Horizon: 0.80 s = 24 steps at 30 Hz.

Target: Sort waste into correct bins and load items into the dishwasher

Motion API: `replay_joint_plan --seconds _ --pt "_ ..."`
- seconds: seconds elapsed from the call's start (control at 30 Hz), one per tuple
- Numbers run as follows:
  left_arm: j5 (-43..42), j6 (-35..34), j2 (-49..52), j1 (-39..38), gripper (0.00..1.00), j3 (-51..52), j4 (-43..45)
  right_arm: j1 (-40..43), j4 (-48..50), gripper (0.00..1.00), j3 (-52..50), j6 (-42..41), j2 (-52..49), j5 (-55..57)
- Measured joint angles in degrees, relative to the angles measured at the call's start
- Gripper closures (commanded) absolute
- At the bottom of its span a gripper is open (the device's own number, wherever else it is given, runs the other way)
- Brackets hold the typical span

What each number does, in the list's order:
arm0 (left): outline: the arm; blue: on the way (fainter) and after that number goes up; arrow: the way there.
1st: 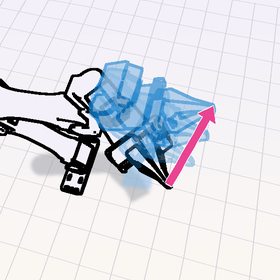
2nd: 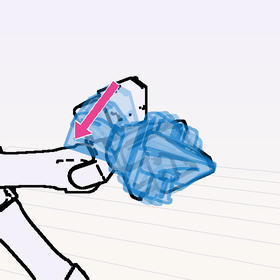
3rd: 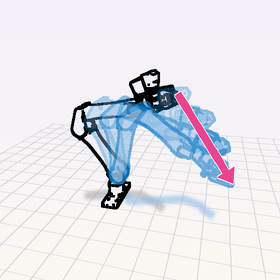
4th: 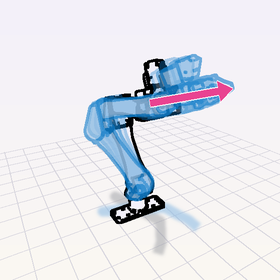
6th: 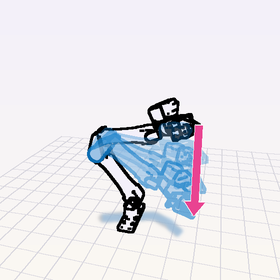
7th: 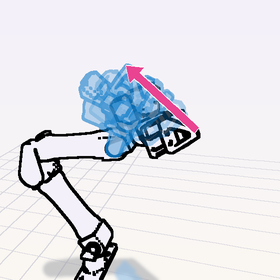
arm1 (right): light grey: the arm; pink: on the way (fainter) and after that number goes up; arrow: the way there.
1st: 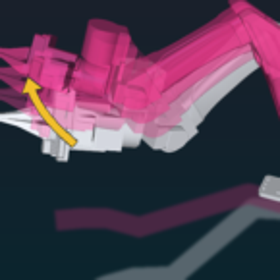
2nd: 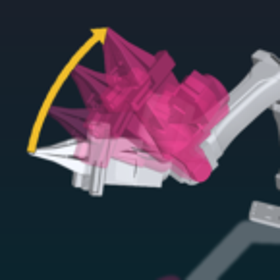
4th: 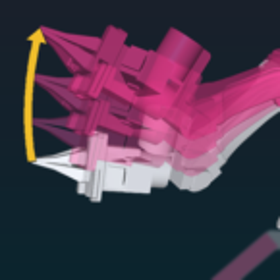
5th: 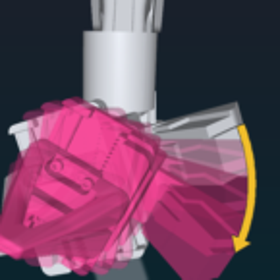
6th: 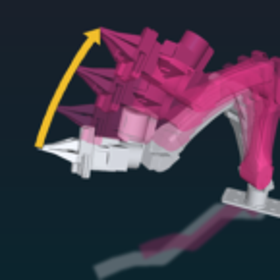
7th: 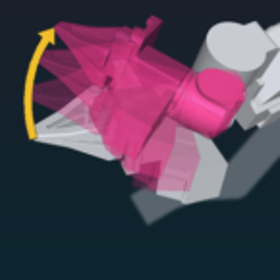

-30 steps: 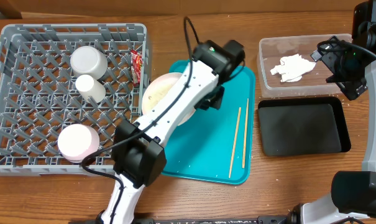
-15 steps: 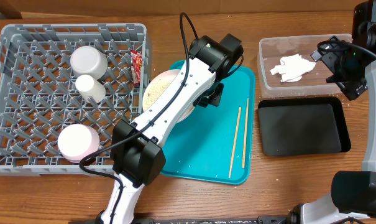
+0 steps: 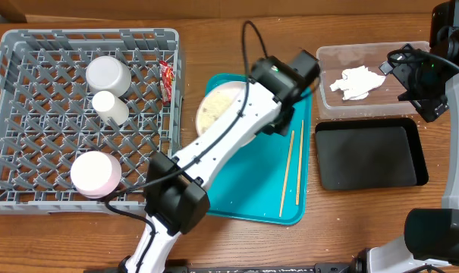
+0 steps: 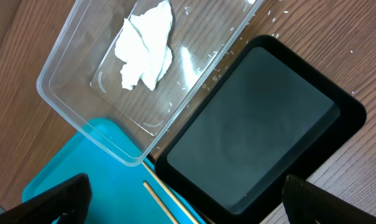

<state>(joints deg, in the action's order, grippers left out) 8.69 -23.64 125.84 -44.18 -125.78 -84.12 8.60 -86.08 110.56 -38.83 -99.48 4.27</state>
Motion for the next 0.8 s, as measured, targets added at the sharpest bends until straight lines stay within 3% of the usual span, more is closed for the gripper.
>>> replay_joint_plan --seconds 0.73,0.77,0.8 --pt "-6.7 -1.6 0.0 -4.0 0.96 17.1 16.1 0.0 0.0 0.0 0.0 0.0 0.0 0.0" --pt "-7.0 -1.7 0.0 -4.1 0.96 17.7 16.4 0.0 0.0 0.0 0.0 0.0 0.0 0.0" --pt "-7.3 -1.7 0.0 -4.2 0.89 18.1 16.5 0.0 0.0 0.0 0.0 0.0 0.0 0.0"
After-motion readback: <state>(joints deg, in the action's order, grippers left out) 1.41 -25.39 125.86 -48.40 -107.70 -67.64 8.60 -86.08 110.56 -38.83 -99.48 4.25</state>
